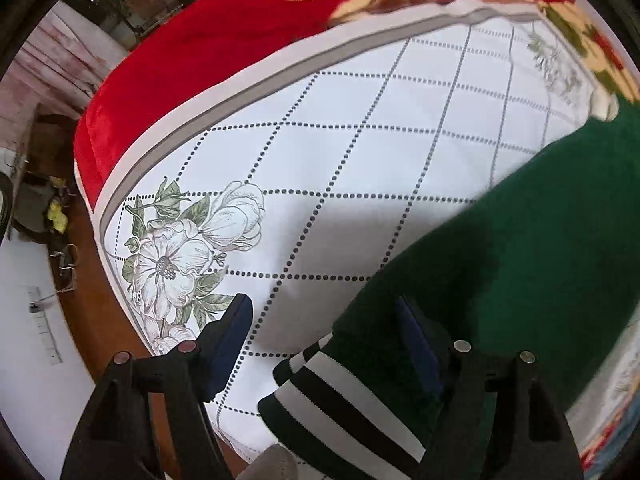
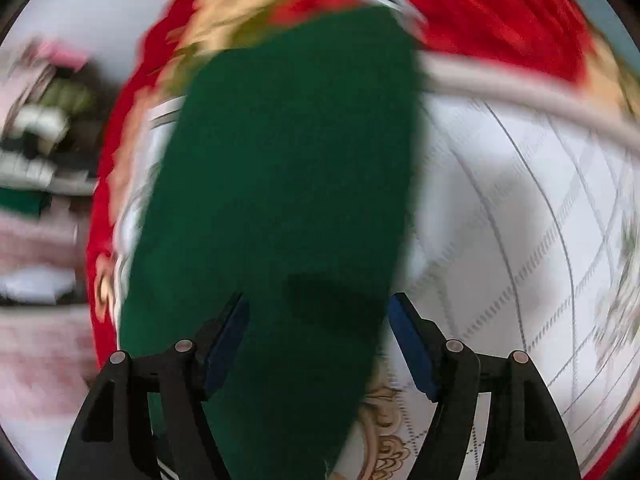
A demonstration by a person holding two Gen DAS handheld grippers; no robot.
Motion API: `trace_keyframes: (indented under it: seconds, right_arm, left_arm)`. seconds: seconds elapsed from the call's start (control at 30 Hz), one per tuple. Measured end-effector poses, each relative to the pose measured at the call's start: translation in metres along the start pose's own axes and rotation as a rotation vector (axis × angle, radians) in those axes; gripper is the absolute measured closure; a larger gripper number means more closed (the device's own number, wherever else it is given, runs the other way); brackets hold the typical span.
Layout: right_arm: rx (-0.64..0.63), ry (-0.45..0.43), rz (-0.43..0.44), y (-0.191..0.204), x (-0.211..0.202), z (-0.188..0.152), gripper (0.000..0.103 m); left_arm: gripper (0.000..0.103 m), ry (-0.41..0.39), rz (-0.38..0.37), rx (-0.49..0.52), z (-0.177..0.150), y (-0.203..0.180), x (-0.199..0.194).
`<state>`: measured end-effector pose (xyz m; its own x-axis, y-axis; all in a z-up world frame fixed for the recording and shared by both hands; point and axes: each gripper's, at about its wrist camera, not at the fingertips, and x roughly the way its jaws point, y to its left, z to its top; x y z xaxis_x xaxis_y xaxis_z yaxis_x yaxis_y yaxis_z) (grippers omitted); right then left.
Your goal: Fold large clothes
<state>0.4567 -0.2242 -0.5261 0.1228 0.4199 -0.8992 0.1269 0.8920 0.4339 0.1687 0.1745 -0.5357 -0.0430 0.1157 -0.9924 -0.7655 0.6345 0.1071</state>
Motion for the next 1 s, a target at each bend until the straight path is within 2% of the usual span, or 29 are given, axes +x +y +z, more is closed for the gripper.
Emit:
trace_keyframes:
  seconds: [0.07, 0.13, 0.17, 0.2, 0.27, 0.33, 0.37, 0.4, 0.5, 0.53, 0.6, 0.73, 0.8, 0.9, 0.93, 1.0]
  right_arm:
    - [0.099, 0.055, 0.103, -0.027, 0.027, 0.005, 0.029]
    - [0.144, 0.093, 0.218, -0.037, 0.054, 0.007, 0.032]
    - [0.160, 0.060, 0.270, -0.040, 0.060, 0.005, 0.047]
    - [0.174, 0.030, 0.269, -0.041, 0.061, 0.003, 0.050]
    - [0.213, -0.015, 0.291, -0.044, 0.056, -0.006, 0.076]
    - [0.306, -0.064, 0.324, -0.057, 0.037, -0.022, 0.084]
    - [0.331, -0.078, 0.318, -0.061, 0.027, -0.030, 0.084]
    - [0.347, -0.091, 0.294, -0.065, 0.014, -0.043, 0.085]
    - [0.410, -0.093, 0.218, -0.085, -0.019, -0.091, 0.085]
    - [0.443, -0.074, 0.187, -0.098, -0.032, -0.115, 0.085]
    - [0.463, -0.030, 0.129, -0.114, -0.049, -0.153, 0.085]
    - [0.484, 0.143, 0.000, -0.150, -0.058, -0.205, 0.069]
    - [0.489, 0.155, -0.011, -0.165, -0.066, -0.215, 0.069]
    - [0.418, 0.091, -0.110, -0.168, -0.098, -0.215, 0.061]
    - [0.388, 0.061, -0.144, -0.166, -0.111, -0.211, 0.054]
    - [0.353, 0.014, -0.168, -0.162, -0.129, -0.200, 0.052]
  left_arm:
    - [0.031, -0.027, 0.030, 0.022, -0.002, -0.015, -0.003]
    - [0.031, -0.062, -0.005, 0.017, -0.003, -0.030, -0.017]
    - [0.031, -0.088, -0.023, 0.020, -0.003, -0.033, -0.025]
    - [0.031, -0.106, -0.027, 0.030, -0.003, -0.038, -0.031]
    - [0.031, -0.142, -0.037, 0.067, -0.005, -0.051, -0.047]
    - [0.031, -0.159, -0.048, 0.099, -0.004, -0.064, -0.060]
    - [0.030, -0.166, -0.068, 0.117, -0.004, -0.069, -0.067]
    - [0.025, -0.166, -0.067, 0.135, 0.003, -0.067, -0.066]
    - [0.024, -0.160, -0.085, 0.220, 0.001, -0.082, -0.073]
    - [0.022, -0.156, -0.083, 0.240, -0.002, -0.091, -0.074]
    - [0.010, -0.142, -0.079, 0.306, -0.011, -0.108, -0.068]
    - [0.010, -0.093, -0.067, 0.382, -0.033, -0.138, -0.048]
    - [0.010, -0.073, -0.076, 0.395, -0.039, -0.152, -0.041]
    - [0.010, -0.083, -0.074, 0.406, -0.039, -0.177, -0.034]
    - [0.010, -0.092, -0.075, 0.407, -0.038, -0.183, -0.033]
    - [0.009, -0.120, -0.058, 0.415, -0.032, -0.197, -0.027]
